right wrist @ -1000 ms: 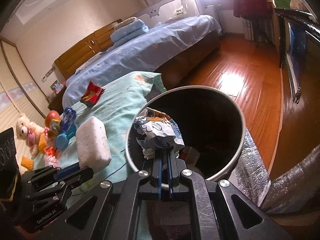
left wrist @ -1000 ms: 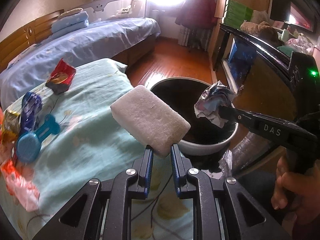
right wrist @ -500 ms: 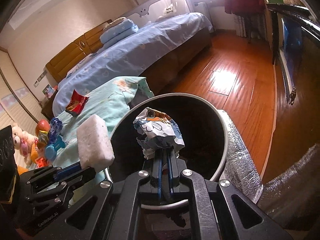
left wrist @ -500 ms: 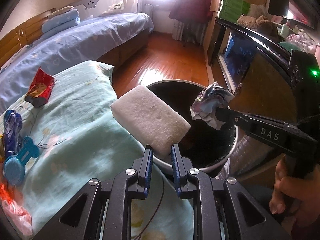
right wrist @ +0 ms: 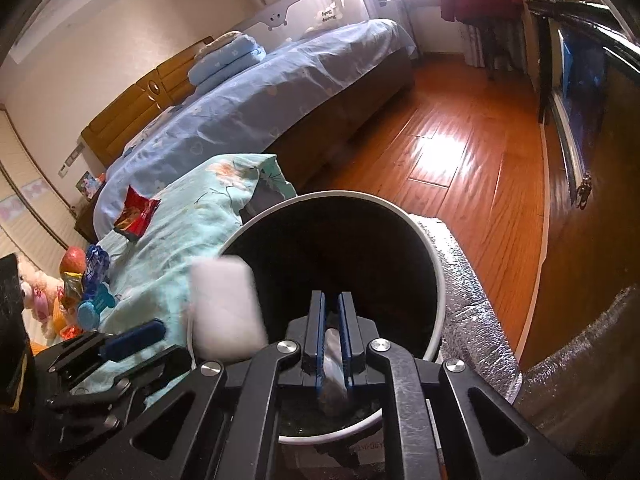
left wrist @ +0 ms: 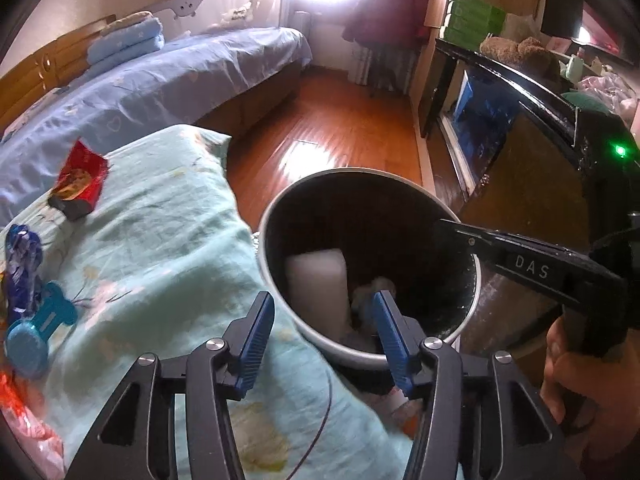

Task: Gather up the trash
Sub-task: 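Open both grippers to drop the foam block and wrapper into the bin, then grasp the orange foam net with the left gripper while the right grasps a plastic bag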

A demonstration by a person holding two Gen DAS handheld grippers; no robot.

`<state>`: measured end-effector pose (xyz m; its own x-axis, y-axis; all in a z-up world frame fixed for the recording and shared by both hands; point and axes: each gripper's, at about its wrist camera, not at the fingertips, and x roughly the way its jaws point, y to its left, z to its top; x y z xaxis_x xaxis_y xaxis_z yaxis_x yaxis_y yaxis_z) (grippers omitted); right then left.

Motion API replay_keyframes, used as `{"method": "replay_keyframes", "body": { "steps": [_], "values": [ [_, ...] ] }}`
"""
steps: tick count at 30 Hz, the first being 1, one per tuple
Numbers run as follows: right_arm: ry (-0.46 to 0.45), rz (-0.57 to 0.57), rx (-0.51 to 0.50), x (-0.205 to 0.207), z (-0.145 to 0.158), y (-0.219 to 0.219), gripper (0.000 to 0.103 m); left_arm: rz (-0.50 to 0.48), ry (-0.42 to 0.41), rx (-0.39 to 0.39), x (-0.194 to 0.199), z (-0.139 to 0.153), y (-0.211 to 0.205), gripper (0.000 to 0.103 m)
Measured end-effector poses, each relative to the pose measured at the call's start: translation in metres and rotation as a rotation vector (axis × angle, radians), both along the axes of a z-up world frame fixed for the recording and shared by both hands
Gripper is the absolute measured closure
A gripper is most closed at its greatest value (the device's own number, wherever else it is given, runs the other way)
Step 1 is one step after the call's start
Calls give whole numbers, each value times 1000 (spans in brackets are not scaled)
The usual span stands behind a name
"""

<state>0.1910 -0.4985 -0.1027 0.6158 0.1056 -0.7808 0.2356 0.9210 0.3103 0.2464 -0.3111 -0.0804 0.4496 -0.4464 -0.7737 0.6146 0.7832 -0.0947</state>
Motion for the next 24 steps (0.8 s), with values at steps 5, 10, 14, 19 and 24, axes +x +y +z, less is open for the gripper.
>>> {"method": "replay_keyframes", "body": {
  "steps": [5,10,14,19,24],
  "values": [
    [-25,4,25,-8,5,8,61,26,-6,-16,-17,1,27,45],
    [-56,51,43,-18,12,33,40,57,1,-41,-41,0,66,45],
    [-74,98,59,-27,15,60,32,108,1,-52,-60,0,105,45],
    [-83,155,77,-33,18,93,26,174,3,-64,-79,2,153,45],
    [-87,220,89,-35,18,128,25,257,23,-85,-92,7,199,45]
  ]
}}
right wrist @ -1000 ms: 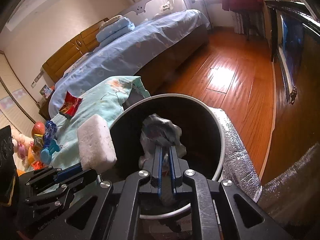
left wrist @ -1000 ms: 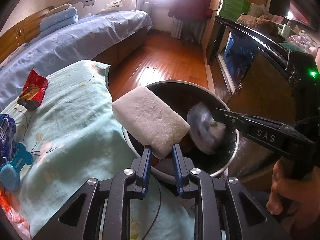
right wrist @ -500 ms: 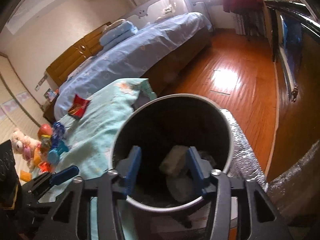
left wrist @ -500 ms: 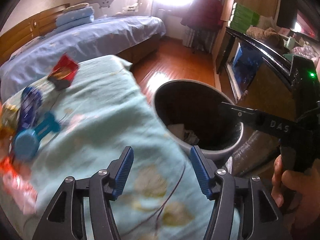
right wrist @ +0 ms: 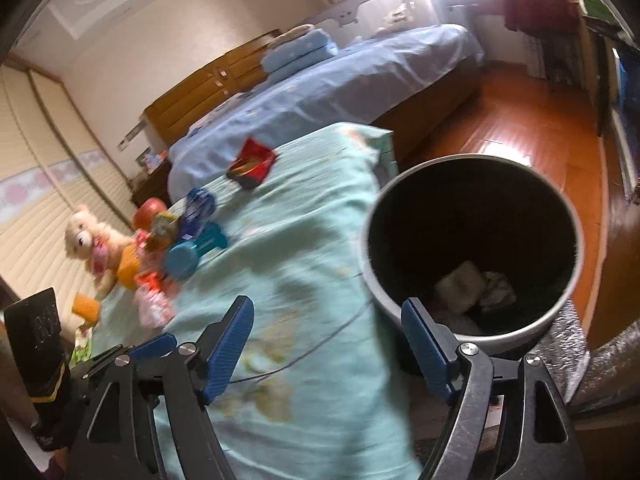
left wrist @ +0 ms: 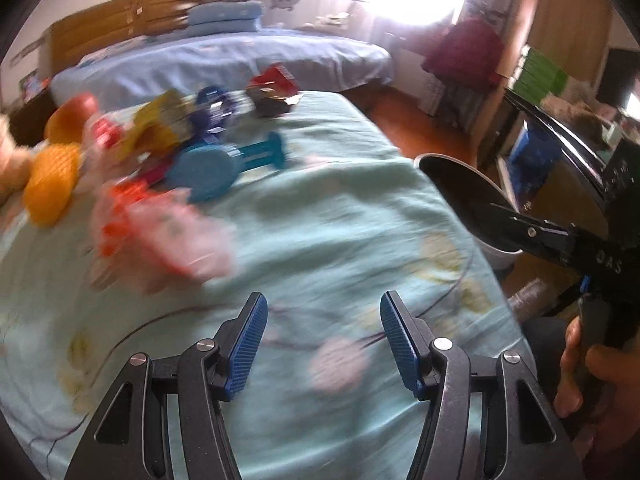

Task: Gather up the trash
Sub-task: 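Grasp the orange foam net with the left gripper while the right grasps a plastic bag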

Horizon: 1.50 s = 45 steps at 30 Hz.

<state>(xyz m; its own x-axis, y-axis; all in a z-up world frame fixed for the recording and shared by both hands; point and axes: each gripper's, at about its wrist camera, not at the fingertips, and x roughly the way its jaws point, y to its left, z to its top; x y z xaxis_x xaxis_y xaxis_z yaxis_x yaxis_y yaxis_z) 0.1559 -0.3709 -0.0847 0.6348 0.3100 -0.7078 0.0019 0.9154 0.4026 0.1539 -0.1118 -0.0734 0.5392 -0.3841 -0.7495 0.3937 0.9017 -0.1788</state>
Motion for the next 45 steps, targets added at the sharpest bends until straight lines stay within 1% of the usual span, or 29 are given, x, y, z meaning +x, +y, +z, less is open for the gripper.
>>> {"method": "replay_keyframes", "body": {
  "steps": [11,21,26,33,39,45],
  "values": [
    [4,135,0,0,-2,69,25,148,-9,-24,-15,13,72,45],
    [11,247,-4,8,-3,125,25,277,3,-23,-11,14,129,44],
    [16,300,-22,15,-7,151,24,327,7,-22,-3,14,148,44],
    [30,345,-46,28,-13,175,24,373,26,-27,19,13,166,44],
    [35,356,-61,41,-15,187,24,391,24,-6,55,9,173,44],
    [44,379,-65,54,-19,199,24,420,33,-7,95,3,181,44]
  ]
}}
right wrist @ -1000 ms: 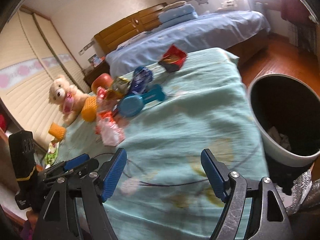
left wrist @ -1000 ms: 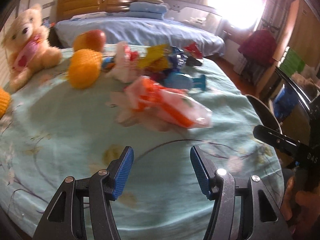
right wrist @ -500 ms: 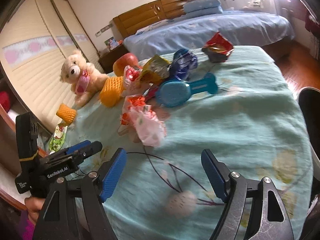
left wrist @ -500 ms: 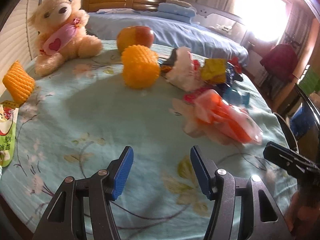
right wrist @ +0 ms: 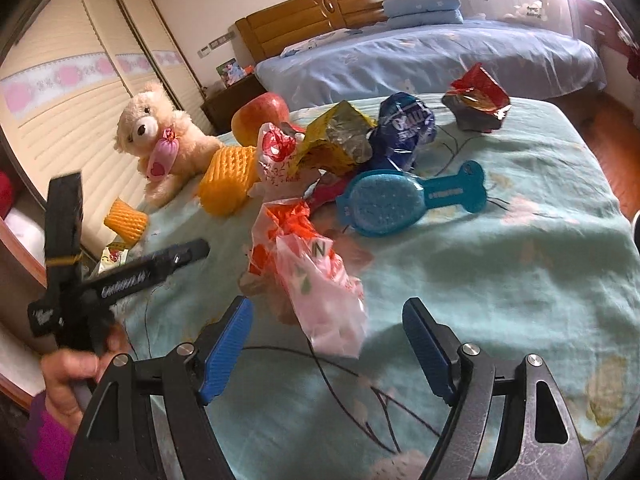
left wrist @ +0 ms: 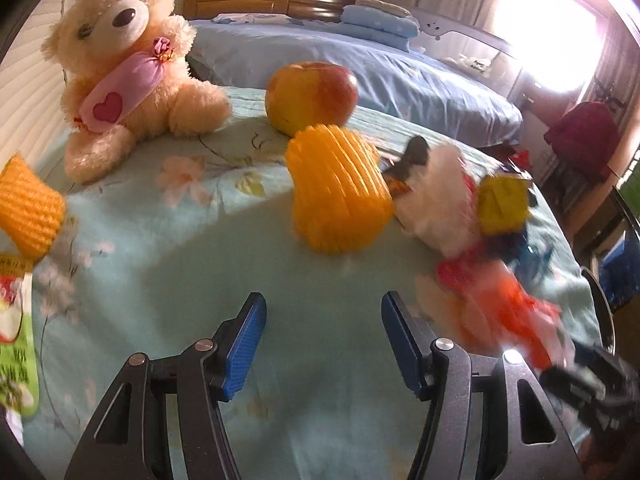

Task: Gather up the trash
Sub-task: 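Grasp the orange foam net with the left gripper while the right grasps a plastic bag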

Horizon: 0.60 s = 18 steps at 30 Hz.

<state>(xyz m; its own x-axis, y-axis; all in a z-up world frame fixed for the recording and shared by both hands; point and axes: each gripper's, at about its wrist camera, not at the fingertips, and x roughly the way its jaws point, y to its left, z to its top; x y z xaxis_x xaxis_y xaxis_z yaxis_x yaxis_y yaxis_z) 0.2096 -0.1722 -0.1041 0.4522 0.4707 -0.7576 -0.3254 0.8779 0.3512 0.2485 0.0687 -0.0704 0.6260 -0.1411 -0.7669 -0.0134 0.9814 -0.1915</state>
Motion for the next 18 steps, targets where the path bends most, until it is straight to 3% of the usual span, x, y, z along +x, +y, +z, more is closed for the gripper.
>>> {"method": "replay_keyframes", "body": {
  "steps": [6,8,9,10,11,13,18],
  "values": [
    [17,-1,0,12,-6,8,26,5,0,-9,35,-4,2,44],
    [22,-1,-8,16,-8,10,40,6,-7,-6,44,-6,1,48],
    [29,1,-10,18,-10,12,54,2,-9,-12,48,-8,1,55],
    [28,0,-11,18,-10,12,56,-3,-8,-17,51,-9,1,78],
    [23,0,-11,17,-9,12,57,-8,-2,-21,52,-12,0,92],
    [19,7,-10,16,-8,13,59,-12,-1,-24,53,-14,0,98],
    [20,15,16,8,-5,11,61,-18,-39,-14,38,-8,-1,99]
  ]
}}
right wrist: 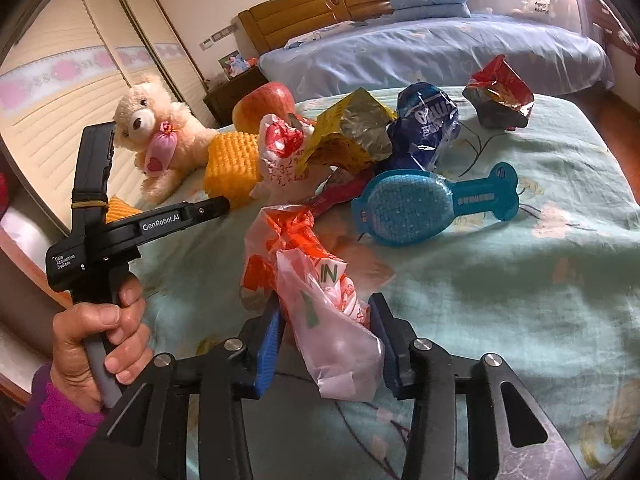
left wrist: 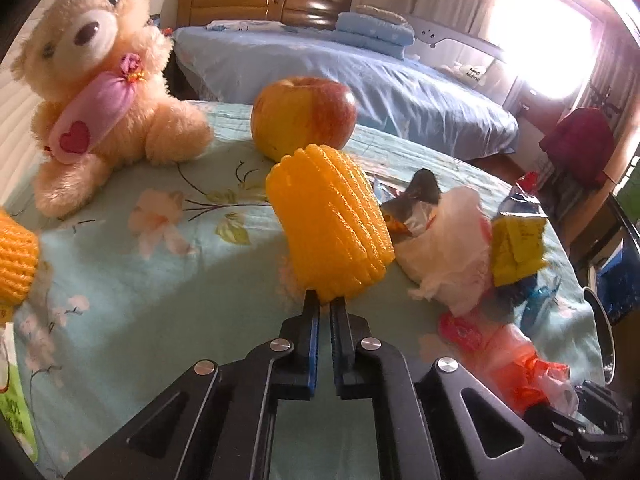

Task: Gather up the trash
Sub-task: 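Grasp the orange foam net with the left gripper while the right grasps a plastic bag, then carry the orange foam net and plastic bag over the trash bin with both grippers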

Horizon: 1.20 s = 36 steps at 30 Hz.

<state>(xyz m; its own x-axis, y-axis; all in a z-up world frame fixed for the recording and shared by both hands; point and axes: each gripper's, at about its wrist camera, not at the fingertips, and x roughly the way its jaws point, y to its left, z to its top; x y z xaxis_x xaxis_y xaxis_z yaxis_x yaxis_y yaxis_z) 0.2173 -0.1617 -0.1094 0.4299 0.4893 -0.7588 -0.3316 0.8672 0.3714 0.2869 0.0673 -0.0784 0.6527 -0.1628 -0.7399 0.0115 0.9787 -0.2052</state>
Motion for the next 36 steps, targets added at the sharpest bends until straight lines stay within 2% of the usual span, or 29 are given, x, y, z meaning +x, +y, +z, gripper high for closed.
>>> {"method": "replay_keyframes", "body": {
  "steps": [7,11,20,36],
  "values": [
    [-18,-16,13,-16,9,-11,61,-27,-30,-9,-44,8,-7,100],
    [-24,-46,12,-25,11,-24,61,-64,-41,-22,-74,12,-18,100],
    [-40,-123,5,-40,17,-57,61,-162,-39,-39,-116,22,-46,100],
    [-59,-280,4,-55,22,-128,61,-315,-18,-47,-124,22,-114,100]
  ]
}}
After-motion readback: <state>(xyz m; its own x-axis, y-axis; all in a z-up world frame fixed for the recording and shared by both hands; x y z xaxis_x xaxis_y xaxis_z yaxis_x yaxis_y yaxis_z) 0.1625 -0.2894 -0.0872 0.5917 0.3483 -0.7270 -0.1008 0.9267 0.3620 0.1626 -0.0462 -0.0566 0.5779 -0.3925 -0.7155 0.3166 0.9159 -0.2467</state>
